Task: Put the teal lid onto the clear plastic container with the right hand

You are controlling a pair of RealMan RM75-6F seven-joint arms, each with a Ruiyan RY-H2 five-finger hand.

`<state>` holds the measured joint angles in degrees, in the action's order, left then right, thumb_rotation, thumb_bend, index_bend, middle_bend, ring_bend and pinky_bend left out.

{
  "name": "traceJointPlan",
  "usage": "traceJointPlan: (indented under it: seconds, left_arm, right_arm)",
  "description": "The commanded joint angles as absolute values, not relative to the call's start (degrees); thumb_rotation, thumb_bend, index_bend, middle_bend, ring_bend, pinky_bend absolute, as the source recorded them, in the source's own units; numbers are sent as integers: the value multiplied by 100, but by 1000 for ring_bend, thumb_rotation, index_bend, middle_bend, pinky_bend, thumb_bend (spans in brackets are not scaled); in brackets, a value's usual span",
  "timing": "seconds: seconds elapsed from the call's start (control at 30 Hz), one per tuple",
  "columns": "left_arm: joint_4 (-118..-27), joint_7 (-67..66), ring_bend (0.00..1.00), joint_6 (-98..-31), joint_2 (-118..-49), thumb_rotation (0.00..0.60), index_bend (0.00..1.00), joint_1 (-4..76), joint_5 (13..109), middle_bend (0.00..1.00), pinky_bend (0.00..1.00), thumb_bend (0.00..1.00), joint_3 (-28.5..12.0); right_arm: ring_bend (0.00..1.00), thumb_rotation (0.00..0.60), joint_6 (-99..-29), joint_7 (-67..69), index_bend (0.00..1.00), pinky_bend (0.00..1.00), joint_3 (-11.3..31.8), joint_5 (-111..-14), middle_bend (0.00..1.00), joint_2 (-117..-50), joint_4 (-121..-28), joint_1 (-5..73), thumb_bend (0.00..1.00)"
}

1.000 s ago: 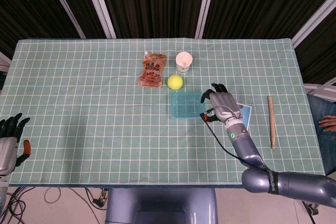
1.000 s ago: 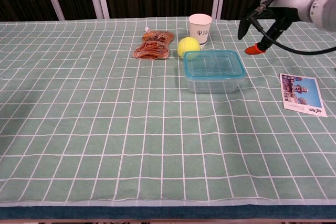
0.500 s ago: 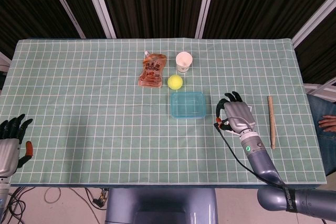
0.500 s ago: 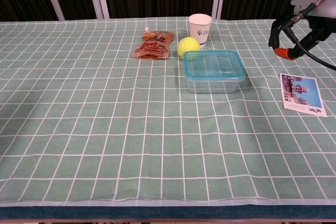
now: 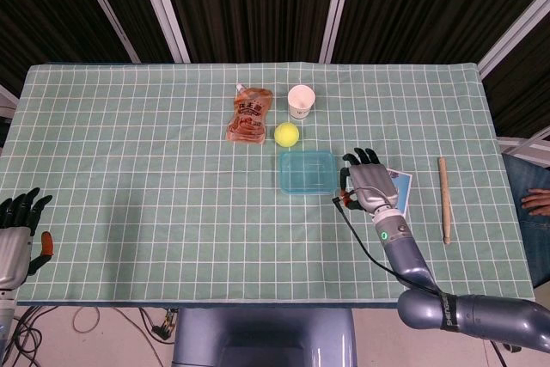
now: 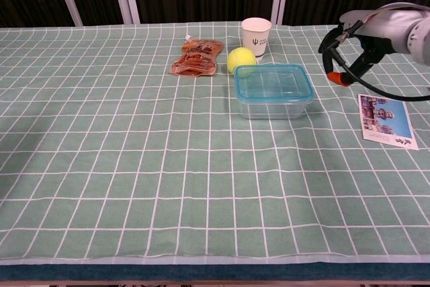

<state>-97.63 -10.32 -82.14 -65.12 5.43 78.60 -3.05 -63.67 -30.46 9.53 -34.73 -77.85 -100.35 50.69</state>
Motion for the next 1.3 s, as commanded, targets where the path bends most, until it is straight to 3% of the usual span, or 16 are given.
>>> traceJointPlan:
  seconds: [0.03, 0.4, 1.3]
  left_arm:
    - [-9770, -1018, 0, -8196, -6501, 600, 111, 547, 7833, 0, 0, 643, -314]
    - [-9777, -986, 0, -8153, -6471, 600, 111, 558, 7739, 0, 0, 644, -349]
    - [-9765, -1010, 0, -8132, -6472, 600, 111, 564, 7647, 0, 0, 643, -370]
  right_arm:
    - [10, 600, -6279, -3417, 612, 0, 1122, -3071, 161, -8033, -9822, 5330, 531]
    - [0, 600, -6110, -3587, 612, 0, 1278, -2764, 76, -8621, -9092, 5571, 531]
    - [0, 600, -5694, -3271, 612, 0, 1188, -3129, 64, -9095, -8335, 5406, 531]
